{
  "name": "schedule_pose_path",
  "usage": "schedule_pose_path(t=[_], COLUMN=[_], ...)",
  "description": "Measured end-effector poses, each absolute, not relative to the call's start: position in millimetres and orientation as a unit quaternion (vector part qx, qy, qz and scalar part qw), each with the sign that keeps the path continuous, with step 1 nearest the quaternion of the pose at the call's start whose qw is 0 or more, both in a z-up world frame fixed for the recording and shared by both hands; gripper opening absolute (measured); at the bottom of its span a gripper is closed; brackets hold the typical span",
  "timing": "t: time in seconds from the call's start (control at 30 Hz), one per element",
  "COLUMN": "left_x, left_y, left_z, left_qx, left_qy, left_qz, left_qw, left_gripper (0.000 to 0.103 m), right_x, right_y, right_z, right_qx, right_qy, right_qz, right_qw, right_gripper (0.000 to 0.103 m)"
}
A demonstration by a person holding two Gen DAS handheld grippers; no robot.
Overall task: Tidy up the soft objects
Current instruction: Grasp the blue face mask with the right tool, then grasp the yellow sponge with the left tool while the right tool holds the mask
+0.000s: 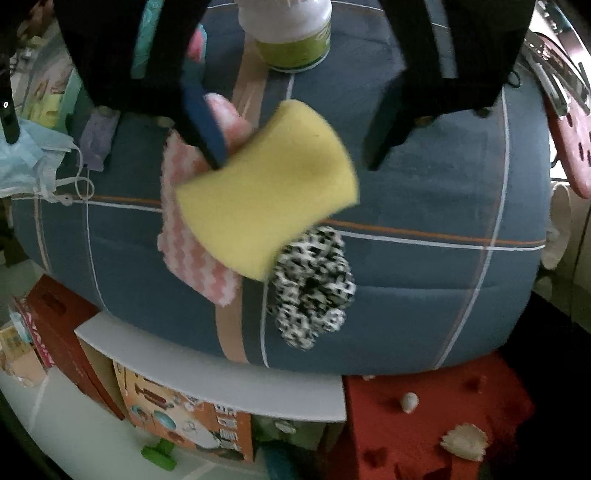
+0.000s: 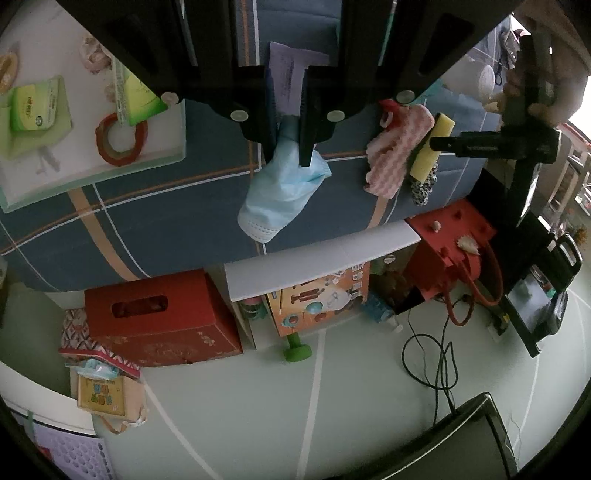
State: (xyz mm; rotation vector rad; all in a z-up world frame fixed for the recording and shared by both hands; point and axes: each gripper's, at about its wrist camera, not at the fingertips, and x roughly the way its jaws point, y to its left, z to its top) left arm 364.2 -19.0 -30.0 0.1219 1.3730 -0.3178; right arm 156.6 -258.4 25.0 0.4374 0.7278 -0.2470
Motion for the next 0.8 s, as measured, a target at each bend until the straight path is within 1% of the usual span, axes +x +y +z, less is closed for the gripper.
schedule_pose_path(t=[0.03,0.1,0.17,0.2,0.27,0.6,0.8], left_x=[364.3,364.2,363.3,362.6,360.8,350.1,342.5], left_y=[-19.5,-21.9,-23.2,-24.1,-26.3,-20.7,-11.6], left_z=[-31.3,-32.0,-31.0,-30.1,-29.1,-19.0,-4.5], left_qx=[0.053,0.049,0.043,0.043,0.045,0.038,0.027], left_qy=[0.633,0.632,0.631,0.629,0.627,0.609,0.591], left_qz=[-0.152,-0.159,-0.163,-0.163,-0.165,-0.158,-0.151], left_qw=[0.758,0.757,0.757,0.759,0.76,0.776,0.792], left_gripper=[0.067,0.053,0.046,0.042,0.036,0.016,0.01], right_x=[156.5,157.0,157.8,157.9,157.9,154.1,151.1], right_y=[-258.4,-259.1,-259.4,-259.4,-259.6,-265.0,-268.6], right_z=[24.6,23.7,23.3,22.9,22.2,22.4,23.5], right_qx=[0.212,0.213,0.214,0.215,0.216,0.228,0.236], right_qy=[0.353,0.355,0.356,0.357,0.357,0.352,0.348], right_qz=[-0.119,-0.119,-0.119,-0.119,-0.118,-0.116,-0.114], right_qw=[0.904,0.903,0.902,0.901,0.901,0.9,0.9], right_gripper=[0.011,0.011,0.011,0.011,0.011,0.011,0.011])
